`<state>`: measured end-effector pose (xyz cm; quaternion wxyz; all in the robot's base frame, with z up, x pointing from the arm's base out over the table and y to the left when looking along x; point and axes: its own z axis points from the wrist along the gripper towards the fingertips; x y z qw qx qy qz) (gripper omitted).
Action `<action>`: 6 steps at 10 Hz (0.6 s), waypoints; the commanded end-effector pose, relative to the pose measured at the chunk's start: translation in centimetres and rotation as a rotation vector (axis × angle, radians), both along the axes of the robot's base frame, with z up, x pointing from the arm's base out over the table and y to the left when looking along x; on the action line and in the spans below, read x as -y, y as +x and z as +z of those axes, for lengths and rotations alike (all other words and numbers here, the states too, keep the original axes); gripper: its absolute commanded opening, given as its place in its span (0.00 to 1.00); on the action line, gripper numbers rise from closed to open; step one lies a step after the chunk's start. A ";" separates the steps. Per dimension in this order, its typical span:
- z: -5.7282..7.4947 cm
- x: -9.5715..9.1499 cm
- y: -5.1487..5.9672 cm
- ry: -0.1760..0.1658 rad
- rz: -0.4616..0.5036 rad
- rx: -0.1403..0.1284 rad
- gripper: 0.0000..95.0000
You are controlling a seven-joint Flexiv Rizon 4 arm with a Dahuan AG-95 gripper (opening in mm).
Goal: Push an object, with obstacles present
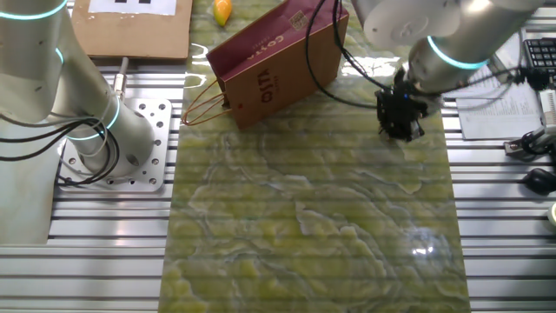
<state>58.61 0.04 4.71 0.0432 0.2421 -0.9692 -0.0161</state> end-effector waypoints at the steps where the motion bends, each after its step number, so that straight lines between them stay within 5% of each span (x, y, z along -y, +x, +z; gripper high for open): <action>1: -0.4 0.7 1.1 0.006 0.013 0.007 0.00; 6: -1.3 0.3 4.1 0.013 0.019 0.018 0.00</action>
